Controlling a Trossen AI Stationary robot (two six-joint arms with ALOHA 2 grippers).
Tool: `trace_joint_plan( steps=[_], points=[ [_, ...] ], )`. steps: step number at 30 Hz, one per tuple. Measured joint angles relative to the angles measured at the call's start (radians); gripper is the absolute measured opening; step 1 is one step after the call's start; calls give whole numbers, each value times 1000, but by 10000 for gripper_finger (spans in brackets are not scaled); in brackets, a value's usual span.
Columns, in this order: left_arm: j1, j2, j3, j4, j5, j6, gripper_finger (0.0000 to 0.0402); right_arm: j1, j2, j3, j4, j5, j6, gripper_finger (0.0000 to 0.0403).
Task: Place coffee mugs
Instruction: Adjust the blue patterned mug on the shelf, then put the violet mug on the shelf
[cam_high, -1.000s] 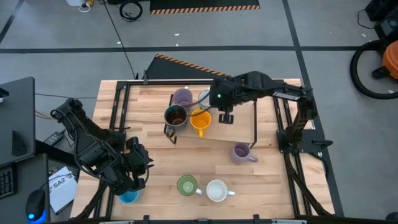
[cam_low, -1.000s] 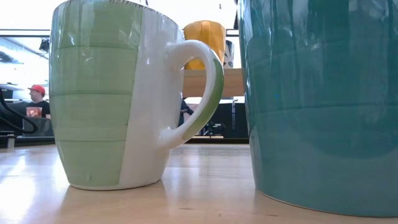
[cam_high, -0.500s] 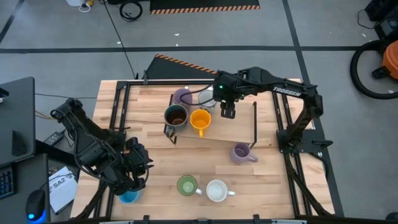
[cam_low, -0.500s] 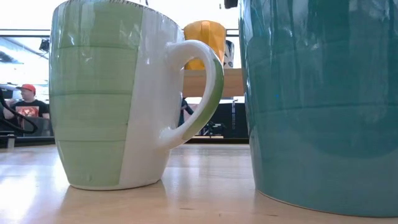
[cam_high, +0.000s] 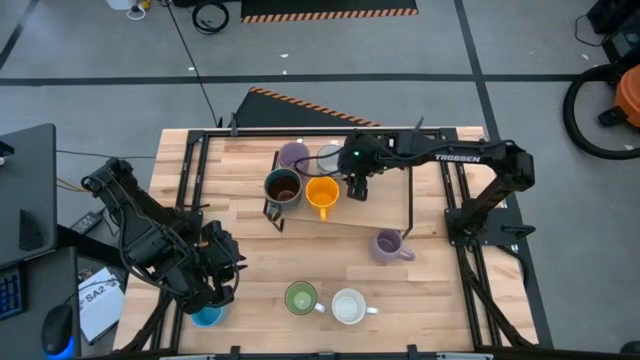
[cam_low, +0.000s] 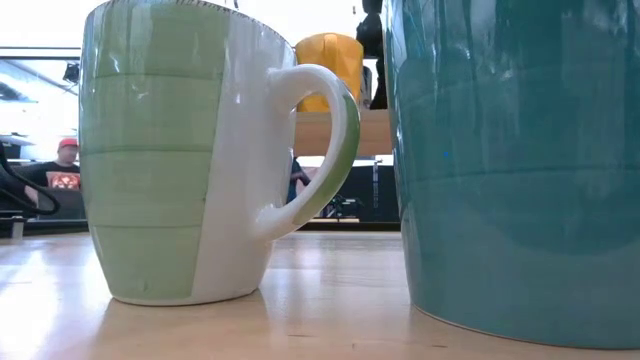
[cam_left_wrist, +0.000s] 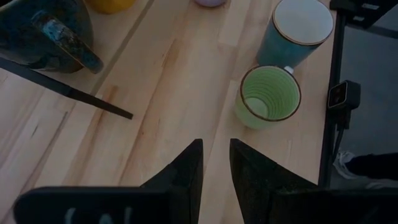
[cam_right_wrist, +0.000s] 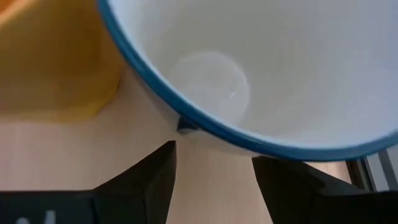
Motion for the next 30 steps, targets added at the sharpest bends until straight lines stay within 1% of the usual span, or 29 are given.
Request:
trace_joint_plan(
  steps=[2, 6, 12, 16, 19, 23, 26, 30],
  points=[
    [0, 0, 0, 0, 0, -6, 84, 0, 0, -22, 53, 0, -2, 208],
    [0, 0, 0, 0, 0, -19, 84, -4, 5, -28, 96, -1, -29, 201],
    [0, 0, 0, 0, 0, -25, 84, -6, 6, -28, 92, -7, -40, 199],
    [0, 0, 0, -1, 0, -21, 84, -6, -25, -28, 55, -1, -38, 199],
    [0, 0, 0, -2, -1, 9, 84, -4, -59, -28, -8, 2, -31, 198],
    [0, 0, 0, -3, -11, 55, 84, 19, -124, -28, -78, 2, 29, 198],
    [0, 0, 0, -3, -36, 90, 84, 62, -168, -28, -131, 2, 100, 198],
    [0, 0, 0, -3, -59, 155, 84, 160, -211, -28, -197, 2, 165, 198]
  ],
)
